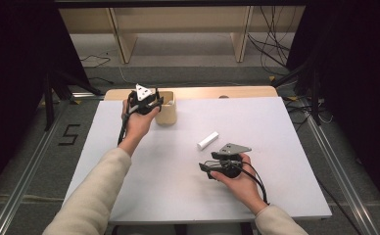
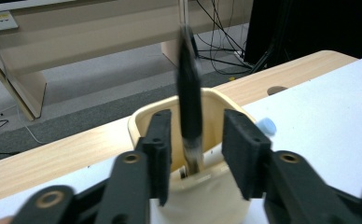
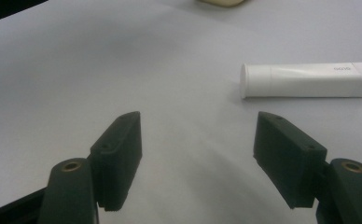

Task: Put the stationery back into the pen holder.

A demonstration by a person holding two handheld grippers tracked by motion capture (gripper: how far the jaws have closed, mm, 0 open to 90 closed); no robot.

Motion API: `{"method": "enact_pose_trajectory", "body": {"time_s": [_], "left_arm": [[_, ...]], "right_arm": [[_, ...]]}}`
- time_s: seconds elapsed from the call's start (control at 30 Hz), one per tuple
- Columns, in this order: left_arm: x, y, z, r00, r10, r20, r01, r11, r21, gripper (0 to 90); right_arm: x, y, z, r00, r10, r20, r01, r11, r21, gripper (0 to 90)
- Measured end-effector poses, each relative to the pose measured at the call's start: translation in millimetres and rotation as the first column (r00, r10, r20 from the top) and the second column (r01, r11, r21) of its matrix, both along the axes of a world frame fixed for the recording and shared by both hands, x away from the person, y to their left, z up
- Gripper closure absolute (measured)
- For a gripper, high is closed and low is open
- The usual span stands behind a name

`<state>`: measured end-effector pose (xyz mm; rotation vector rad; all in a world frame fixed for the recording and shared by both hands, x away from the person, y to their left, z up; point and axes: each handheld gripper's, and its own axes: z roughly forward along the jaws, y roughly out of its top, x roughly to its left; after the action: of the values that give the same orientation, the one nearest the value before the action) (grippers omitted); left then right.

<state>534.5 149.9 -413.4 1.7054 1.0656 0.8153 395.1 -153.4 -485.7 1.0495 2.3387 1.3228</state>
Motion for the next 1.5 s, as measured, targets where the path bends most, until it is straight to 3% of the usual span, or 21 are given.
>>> {"method": "enact_pose_trajectory", "body": {"time_s": [0.3, 0.43, 0.63, 1.0, 1.27, 1.5], "left_arm": [[-27.5, 8.5, 5.8, 0.9994, 0.019, 0.029, -0.019, 0.9998, -0.005, 44.6], [-42.1, 11.1, 3.9, 0.9998, 0.009, 0.016, -0.009, 1.0000, -0.001, 42.4], [-63.4, 12.0, -9.1, 0.9986, -0.047, -0.023, 0.047, 0.9988, -0.016, 40.4], [-95.6, 3.1, -43.4, 0.9855, -0.150, -0.080, 0.148, 0.9886, -0.027, 37.9], [-108.5, -4.4, -52.6, 0.9768, -0.189, -0.100, 0.186, 0.9818, -0.036, 37.8], [-112.9, -23.0, -59.7, 0.9642, -0.236, -0.121, 0.235, 0.9717, -0.020, 37.4]], "right_arm": [[0.3, -0.4, 0.1, 1.0000, -0.004, 0.001, 0.004, 1.000, -0.001, 33.1], [0.2, -1.5, 0.3, 1.0000, -0.007, 0.002, 0.007, 1.000, -0.003, 33.1], [1.4, -4.4, 0.5, 0.9999, -0.015, 0.004, 0.015, 1.000, -0.007, 32.9], [1.9, -10.3, -0.4, 0.9996, -0.028, 0.004, 0.028, 0.999, -0.018, 32.4], [1.3, -14.3, -0.1, 0.9992, -0.038, 0.012, 0.038, 0.999, -0.029, 32.1], [0.9, -18.2, 0.5, 0.9990, -0.042, 0.015, 0.042, 0.999, -0.035, 31.8]]}}
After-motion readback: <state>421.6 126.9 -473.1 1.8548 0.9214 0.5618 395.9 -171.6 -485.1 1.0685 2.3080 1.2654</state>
